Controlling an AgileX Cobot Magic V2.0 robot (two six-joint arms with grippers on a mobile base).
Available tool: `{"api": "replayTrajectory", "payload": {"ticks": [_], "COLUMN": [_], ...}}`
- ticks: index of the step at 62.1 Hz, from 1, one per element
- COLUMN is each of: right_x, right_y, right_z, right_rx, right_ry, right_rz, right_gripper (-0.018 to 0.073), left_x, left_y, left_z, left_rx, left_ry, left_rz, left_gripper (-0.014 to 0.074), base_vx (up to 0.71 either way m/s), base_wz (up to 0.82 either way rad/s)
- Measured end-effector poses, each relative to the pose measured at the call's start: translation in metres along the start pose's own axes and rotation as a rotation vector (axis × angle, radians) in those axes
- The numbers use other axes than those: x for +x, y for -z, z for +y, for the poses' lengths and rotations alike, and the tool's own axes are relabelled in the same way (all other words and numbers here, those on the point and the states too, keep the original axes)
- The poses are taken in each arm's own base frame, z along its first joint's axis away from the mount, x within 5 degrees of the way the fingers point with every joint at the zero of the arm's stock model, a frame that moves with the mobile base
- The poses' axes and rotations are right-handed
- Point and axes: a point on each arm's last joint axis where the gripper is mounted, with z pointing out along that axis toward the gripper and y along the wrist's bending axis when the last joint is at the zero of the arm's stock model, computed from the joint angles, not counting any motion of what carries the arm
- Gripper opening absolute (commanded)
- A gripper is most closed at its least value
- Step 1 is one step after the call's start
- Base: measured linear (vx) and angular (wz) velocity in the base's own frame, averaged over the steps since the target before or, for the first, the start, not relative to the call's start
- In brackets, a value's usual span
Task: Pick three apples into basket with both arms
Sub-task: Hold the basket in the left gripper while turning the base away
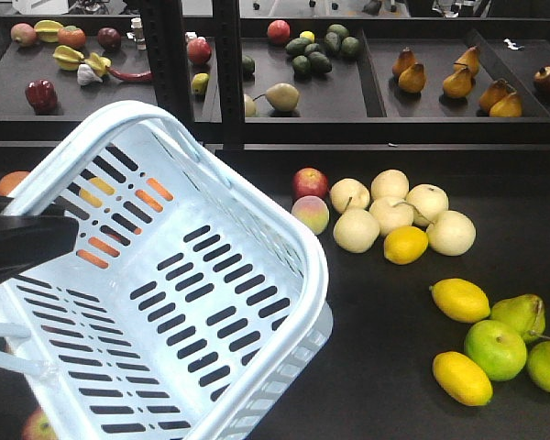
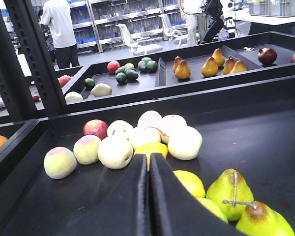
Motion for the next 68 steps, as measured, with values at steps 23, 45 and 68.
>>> {"api": "replayTrajectory", "payload": {"ticks": [23,45,68], "right_x": [0.0,0.0,0.0], "right_y": [0.0,0.0,0.0], "right_z": [0.0,0.0,0.0], "right_rx": [0.0,0.0,0.0], "right_ry": [0.0,0.0,0.0], "right_rz": [0.0,0.0,0.0], "right_gripper": [-0.0005,-0.0005,-0.0005], "left_x": [0.0,0.0,0.0], "left_y": [0.0,0.0,0.0], "left_z": [0.0,0.0,-0.0001], "left_rx": [0.0,0.0,0.001], "left_ry": [0.0,0.0,0.001], "left_rz": [0.0,0.0,0.0], "left_gripper": [-0.0006,-0.0006,-0.0006], "base_vx": [-0.01,-0.04,-0.08], "base_wz": [0.02,0.07,0.21]}}
